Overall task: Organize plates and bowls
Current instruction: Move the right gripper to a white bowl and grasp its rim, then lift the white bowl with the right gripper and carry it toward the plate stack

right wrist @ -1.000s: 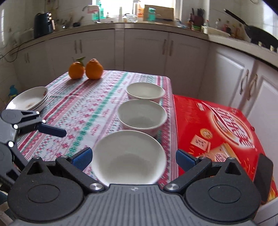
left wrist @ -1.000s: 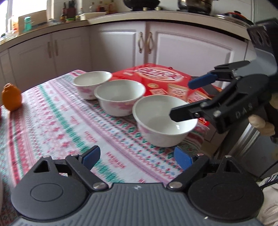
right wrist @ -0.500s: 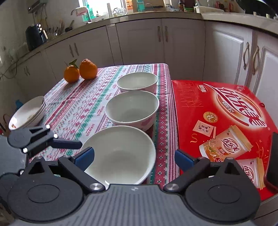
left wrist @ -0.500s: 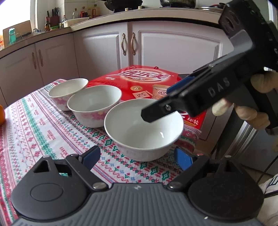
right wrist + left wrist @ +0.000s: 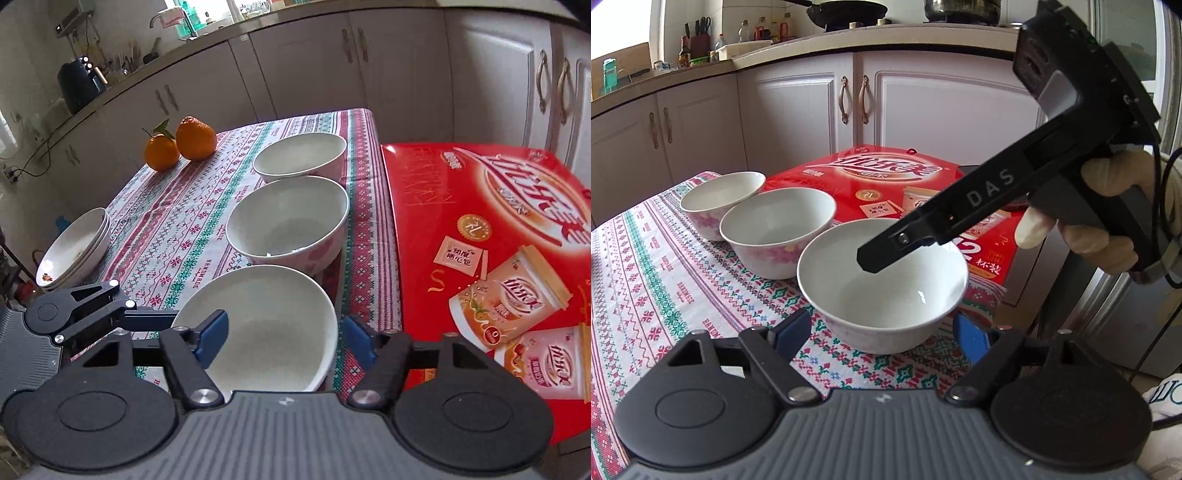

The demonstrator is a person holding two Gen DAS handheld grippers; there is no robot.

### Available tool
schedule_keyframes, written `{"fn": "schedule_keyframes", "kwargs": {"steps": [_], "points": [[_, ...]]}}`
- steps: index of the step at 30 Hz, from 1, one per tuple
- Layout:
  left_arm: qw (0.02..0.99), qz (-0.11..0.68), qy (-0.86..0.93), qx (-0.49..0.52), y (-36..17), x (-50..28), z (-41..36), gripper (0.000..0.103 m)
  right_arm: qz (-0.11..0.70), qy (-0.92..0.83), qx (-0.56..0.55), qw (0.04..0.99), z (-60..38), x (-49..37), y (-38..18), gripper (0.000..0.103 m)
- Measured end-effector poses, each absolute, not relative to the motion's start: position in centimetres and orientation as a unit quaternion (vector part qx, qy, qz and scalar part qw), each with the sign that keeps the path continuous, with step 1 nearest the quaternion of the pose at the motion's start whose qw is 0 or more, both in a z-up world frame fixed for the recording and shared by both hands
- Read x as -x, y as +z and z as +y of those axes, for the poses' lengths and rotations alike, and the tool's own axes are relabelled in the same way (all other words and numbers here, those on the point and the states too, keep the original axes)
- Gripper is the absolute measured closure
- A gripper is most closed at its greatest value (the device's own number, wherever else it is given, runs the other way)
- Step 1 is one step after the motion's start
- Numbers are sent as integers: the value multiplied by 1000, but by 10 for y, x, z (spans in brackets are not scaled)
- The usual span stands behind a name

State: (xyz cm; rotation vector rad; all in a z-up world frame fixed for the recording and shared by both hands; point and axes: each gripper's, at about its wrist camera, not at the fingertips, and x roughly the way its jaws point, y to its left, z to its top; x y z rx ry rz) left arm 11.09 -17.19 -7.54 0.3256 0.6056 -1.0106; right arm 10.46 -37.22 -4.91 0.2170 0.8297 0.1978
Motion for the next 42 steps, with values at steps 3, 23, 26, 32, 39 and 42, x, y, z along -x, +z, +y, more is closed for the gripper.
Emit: {"fn": "schedule_keyframes", "kwargs": {"steps": [3, 23, 26, 32, 39, 42], "points": [[820, 282, -474, -156, -76, -112, -173, 25, 404, 99, -108, 903, -371, -106, -50, 34], [819, 281, -474, -156, -74, -110, -160, 25, 414, 112, -111, 896, -358, -109, -44, 34], [823, 284, -467, -153, -71, -109, -149, 25, 414, 126, -107, 895, -348, -111, -41, 34], [837, 287, -441, -150, -64, -110, -123, 25, 414, 158, -91, 892, -321, -122, -36, 34], [856, 286, -404, -145, -56, -112, -93, 25, 414, 196, -75, 886, -288, -141, -34, 34], [863, 290, -390, -141, -55, -116, -83, 25, 416, 212, -69, 882, -274, -150, -35, 34]]}}
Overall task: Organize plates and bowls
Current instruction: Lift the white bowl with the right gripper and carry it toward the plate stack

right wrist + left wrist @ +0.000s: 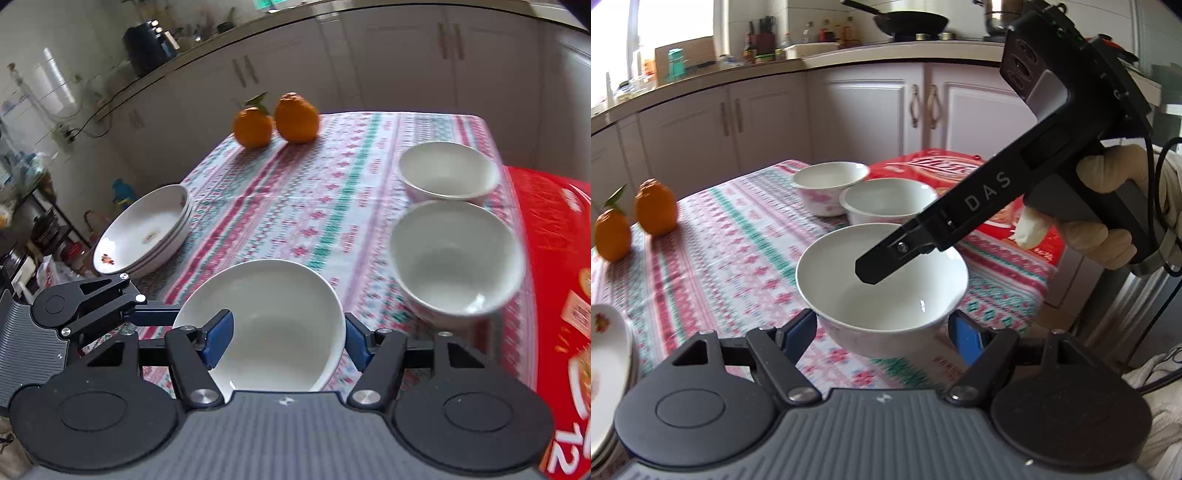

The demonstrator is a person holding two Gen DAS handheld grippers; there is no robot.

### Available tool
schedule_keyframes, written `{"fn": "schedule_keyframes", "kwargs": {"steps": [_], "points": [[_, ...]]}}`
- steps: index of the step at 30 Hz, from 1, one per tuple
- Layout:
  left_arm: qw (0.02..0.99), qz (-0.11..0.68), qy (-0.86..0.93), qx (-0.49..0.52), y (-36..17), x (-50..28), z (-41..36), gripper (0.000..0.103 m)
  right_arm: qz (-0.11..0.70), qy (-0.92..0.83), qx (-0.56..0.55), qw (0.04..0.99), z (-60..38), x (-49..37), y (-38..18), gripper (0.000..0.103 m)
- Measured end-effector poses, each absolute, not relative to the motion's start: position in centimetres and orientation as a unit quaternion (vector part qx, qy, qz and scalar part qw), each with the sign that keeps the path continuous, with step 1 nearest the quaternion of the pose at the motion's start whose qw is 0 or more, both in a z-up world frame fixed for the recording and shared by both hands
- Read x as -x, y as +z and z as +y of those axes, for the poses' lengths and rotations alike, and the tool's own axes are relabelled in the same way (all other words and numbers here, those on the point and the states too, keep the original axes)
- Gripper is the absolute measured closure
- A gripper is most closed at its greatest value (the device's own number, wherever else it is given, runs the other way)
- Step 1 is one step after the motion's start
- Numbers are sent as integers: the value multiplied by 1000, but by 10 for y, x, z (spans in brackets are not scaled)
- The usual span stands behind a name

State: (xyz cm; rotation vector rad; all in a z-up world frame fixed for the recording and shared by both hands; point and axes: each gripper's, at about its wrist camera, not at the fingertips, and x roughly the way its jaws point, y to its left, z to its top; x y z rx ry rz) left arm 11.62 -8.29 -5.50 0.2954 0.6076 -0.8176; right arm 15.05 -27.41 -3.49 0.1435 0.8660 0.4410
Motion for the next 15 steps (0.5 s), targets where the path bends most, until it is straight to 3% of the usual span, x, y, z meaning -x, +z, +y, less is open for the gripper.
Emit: {"fn": "schedule_keyframes", "kwargs": {"steps": [15], "points": [[877, 306, -349, -123, -64, -132, -41, 25, 429, 248, -46, 868, -224, -183, -43, 34]]}}
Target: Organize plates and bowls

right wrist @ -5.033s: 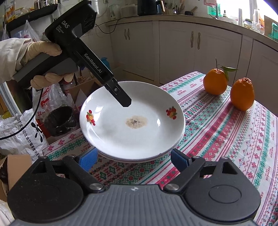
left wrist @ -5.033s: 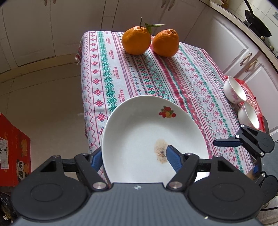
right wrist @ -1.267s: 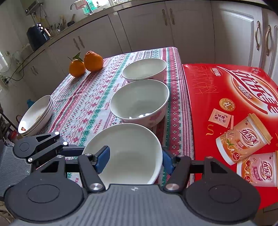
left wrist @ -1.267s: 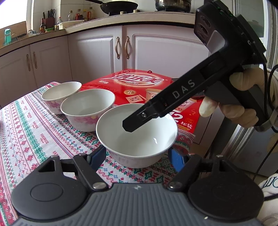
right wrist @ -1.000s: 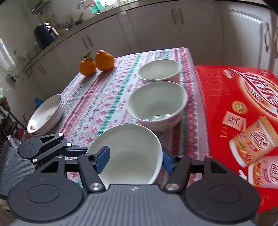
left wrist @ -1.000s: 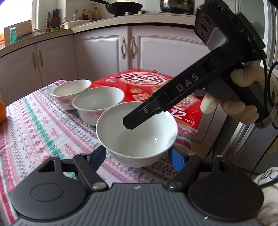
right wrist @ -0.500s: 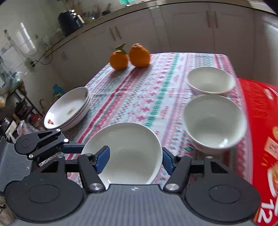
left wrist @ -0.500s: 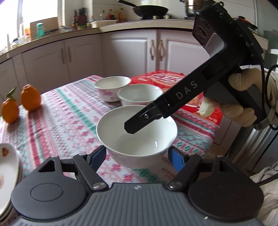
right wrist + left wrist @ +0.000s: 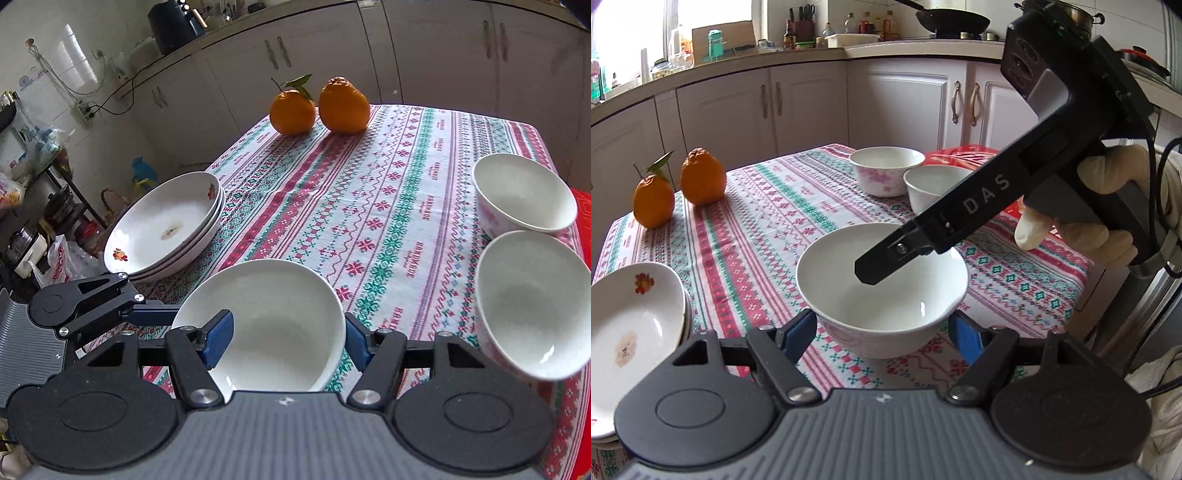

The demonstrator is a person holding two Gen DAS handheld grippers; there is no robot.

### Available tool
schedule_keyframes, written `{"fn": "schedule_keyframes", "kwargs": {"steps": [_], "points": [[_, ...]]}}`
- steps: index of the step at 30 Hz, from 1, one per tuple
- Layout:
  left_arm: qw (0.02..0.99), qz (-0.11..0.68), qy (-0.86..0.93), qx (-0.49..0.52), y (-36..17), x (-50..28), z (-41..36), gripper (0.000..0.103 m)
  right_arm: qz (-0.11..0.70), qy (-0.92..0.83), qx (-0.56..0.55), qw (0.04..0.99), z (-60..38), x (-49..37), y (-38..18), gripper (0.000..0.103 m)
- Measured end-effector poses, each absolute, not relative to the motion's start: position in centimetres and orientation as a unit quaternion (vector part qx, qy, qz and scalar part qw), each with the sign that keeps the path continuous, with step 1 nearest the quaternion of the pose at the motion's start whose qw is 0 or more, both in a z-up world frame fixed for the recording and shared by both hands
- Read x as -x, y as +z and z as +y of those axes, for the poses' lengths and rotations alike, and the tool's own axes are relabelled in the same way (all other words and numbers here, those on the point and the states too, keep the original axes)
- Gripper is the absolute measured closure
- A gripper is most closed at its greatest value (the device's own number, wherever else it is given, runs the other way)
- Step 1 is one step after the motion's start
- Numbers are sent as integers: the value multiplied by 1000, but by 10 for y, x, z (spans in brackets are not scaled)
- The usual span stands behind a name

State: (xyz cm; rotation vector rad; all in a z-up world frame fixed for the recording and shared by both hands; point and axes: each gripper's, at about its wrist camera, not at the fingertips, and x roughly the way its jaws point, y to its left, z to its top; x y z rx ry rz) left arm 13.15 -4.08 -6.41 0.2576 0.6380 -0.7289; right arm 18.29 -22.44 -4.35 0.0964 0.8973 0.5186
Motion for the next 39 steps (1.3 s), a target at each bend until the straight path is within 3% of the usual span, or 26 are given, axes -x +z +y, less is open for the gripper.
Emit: {"fn": "schedule_keyframes", "kwargs": {"steps": [11, 15, 17, 19, 39], "points": [[876, 314, -350, -112, -71, -137, -33, 25, 431, 247, -33, 867, -214, -189, -48, 33], [875, 314, -352, -108, -72, -137, -33, 21, 426, 254, -40, 867, -213, -187, -48, 22], [875, 316, -352, -103, -71, -138, -33, 16, 419, 254, -35, 871, -212, -185, -47, 6], [874, 318, -354, -100, -70, -137, -32, 16, 404, 244, -23, 881, -210, -181, -44, 0], [864, 317, -368, -130, -33, -115, -38, 12, 333, 155, 26, 930, -260, -131, -13, 0]]}}
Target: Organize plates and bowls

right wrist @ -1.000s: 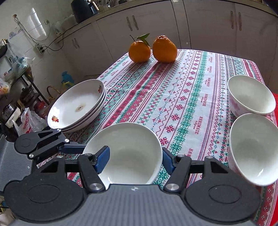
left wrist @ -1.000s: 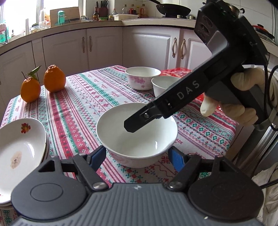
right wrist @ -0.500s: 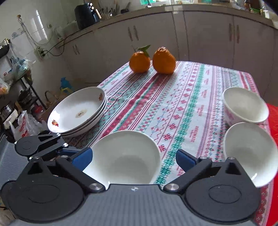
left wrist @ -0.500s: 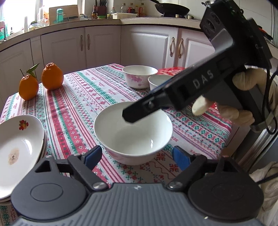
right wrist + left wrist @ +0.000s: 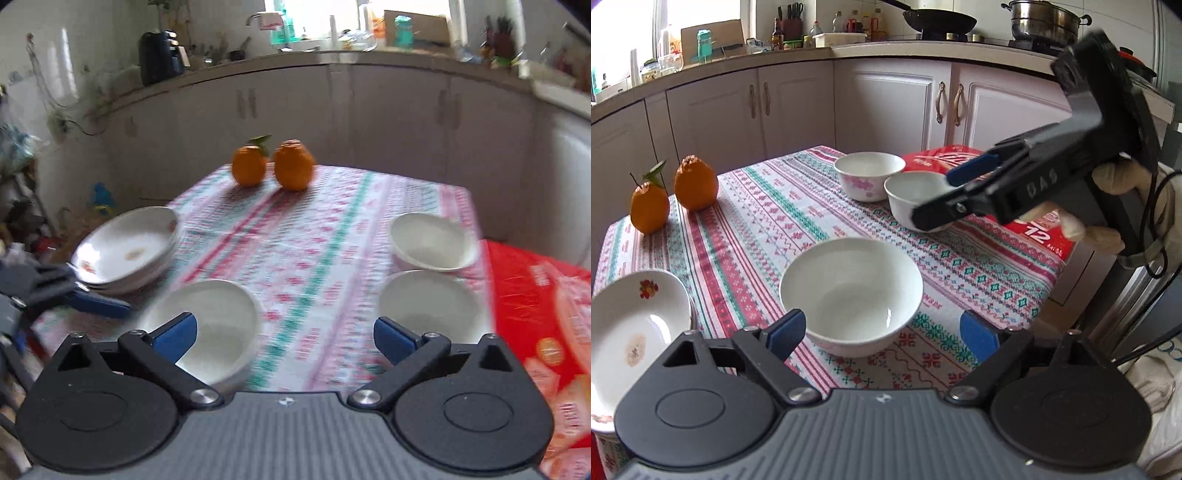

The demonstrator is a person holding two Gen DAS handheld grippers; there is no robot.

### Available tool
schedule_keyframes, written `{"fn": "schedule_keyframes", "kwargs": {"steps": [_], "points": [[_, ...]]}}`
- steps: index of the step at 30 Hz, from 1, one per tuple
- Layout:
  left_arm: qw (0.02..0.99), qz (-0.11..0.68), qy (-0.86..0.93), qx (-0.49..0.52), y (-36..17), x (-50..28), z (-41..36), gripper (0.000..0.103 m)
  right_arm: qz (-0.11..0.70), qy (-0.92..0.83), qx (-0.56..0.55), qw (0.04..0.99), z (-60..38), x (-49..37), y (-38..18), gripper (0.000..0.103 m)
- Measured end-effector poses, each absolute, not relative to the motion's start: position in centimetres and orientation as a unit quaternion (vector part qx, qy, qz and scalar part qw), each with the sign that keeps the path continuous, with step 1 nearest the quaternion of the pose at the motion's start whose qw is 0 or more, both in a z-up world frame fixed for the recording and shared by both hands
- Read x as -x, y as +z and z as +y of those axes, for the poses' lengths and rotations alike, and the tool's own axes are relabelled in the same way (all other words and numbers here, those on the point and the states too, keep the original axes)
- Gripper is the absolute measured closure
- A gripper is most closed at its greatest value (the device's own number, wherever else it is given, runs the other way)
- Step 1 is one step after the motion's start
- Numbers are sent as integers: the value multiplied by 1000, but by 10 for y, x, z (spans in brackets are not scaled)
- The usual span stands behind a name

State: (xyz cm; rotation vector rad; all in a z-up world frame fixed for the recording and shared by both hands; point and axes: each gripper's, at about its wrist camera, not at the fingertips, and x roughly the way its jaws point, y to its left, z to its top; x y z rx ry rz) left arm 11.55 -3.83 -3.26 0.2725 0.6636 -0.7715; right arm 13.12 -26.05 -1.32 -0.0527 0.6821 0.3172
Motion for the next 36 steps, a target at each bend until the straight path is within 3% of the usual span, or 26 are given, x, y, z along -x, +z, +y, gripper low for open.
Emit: {"fn": "schedule_keyframes", "kwargs": {"steps": [7, 26, 30, 36], "points": [[867, 301, -362, -166, -15, -125, -63, 12, 305, 69, 116, 943, -277, -119, -19, 0], [835, 321, -404, -188, -19, -218, -169, 12, 344, 64, 62, 935, -330, -141, -58, 0], [826, 345, -410, -173, -30, -242, -185, 15, 342, 72, 67, 935, -331, -150, -63, 0], [812, 375, -413, -169, -44, -266, -204, 30, 338, 85, 70, 935, -334, -154, -66, 2]]}}
